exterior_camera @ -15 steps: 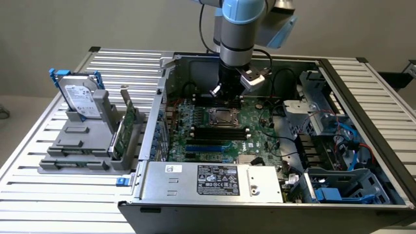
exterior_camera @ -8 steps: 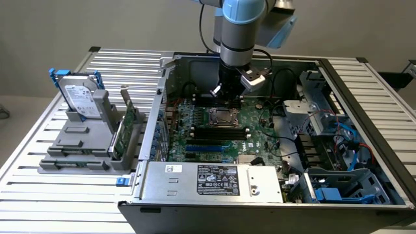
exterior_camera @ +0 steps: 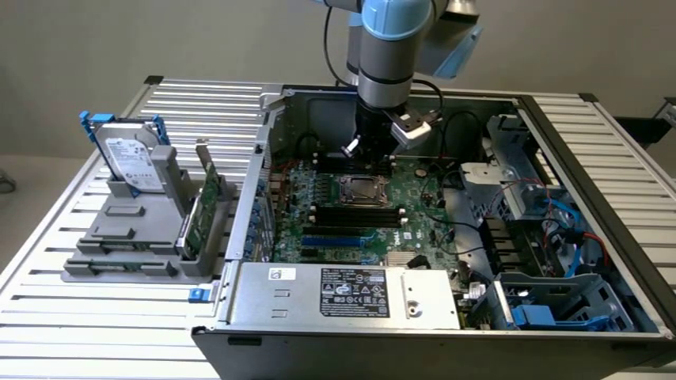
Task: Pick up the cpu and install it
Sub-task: 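Install the first cpu locking lever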
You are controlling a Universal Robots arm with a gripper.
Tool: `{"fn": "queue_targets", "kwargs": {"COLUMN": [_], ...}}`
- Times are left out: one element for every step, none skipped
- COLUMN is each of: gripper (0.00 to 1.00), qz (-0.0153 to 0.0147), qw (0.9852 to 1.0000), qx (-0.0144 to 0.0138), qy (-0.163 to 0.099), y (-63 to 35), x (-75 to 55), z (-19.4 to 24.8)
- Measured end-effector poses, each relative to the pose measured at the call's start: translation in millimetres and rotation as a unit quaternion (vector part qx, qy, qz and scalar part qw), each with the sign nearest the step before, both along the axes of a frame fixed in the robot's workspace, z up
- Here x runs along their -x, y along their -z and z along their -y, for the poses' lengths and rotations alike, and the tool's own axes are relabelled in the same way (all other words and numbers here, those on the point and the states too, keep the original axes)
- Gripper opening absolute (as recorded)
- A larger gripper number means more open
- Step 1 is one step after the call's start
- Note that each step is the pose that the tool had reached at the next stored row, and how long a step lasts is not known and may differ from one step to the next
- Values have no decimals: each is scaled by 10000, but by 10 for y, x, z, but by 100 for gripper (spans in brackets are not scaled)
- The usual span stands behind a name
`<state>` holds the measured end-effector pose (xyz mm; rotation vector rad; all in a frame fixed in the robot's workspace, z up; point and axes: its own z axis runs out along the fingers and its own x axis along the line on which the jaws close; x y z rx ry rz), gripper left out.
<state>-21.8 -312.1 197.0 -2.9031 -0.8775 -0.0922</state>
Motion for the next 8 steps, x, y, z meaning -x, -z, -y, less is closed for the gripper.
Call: {"fn": "queue_targets", "kwargs": {"gripper": [11, 11, 11, 11, 11, 11, 11, 11], "qz": [0, 0, 0, 0, 0, 0, 0, 0], "qw": [10000, 10000, 10000, 10000, 10000, 10000, 10000, 10000], "qx": [-4, -10, -17, -25, -33, -39, -45, -49], "qy": [0, 0, 0, 0, 0, 0, 0, 0], "y": [0, 0, -1, -1, 0, 0, 0, 0], "x": [0, -1, -2, -3, -4, -5, -5, -6], "z": [0, 0, 1, 1, 0, 0, 0, 0]}}
